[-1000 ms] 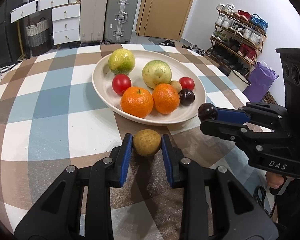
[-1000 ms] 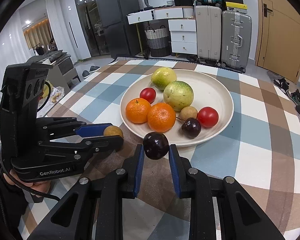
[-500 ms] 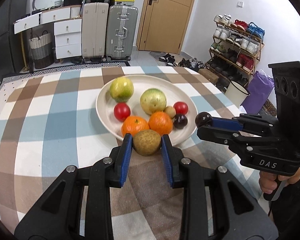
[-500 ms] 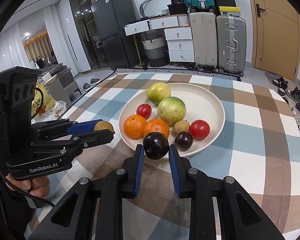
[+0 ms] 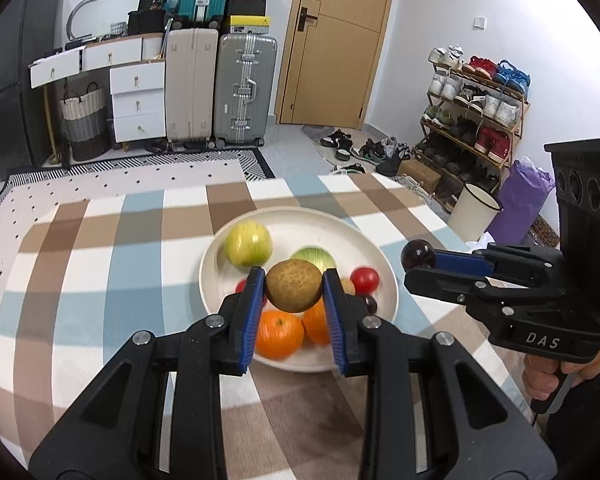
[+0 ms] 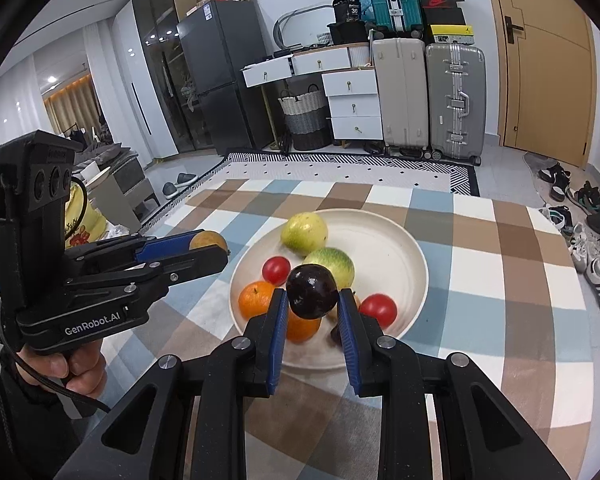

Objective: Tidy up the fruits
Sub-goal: 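Carry the brown fruit with the left tool while the right tool carries the plum over the plate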

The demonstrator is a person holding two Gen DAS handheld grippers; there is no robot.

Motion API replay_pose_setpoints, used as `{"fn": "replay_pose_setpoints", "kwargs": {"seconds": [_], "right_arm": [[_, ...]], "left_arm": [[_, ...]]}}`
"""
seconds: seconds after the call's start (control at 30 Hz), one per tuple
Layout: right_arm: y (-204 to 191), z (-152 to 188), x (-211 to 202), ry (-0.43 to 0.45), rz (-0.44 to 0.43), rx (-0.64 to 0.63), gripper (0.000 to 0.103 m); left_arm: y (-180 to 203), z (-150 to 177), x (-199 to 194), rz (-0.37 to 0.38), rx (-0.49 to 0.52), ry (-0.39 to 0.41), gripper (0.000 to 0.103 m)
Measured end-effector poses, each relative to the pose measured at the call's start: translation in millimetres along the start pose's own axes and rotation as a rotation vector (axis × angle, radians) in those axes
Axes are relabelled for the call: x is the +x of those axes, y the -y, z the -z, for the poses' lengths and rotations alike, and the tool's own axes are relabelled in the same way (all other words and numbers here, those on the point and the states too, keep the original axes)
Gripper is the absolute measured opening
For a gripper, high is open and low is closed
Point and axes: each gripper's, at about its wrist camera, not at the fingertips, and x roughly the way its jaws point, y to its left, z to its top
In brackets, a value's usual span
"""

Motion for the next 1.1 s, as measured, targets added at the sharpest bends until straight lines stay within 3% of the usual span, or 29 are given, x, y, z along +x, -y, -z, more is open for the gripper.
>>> {"fn": "replay_pose_setpoints", "kwargs": {"seconds": [0.43, 1.1], "right_arm": [[29.6, -29.3, 21.0, 0.007, 0.024, 0.027, 0.026], [50.0, -4.6, 78.6, -0.107, 0.070, 0.067, 0.026]], "left_arm": [[-11.4, -6.2, 35.2, -0.029, -0.001, -0.020, 0.027], [-13.9, 14.5, 81.8, -0.050, 0.028, -0.073, 0.027]]}}
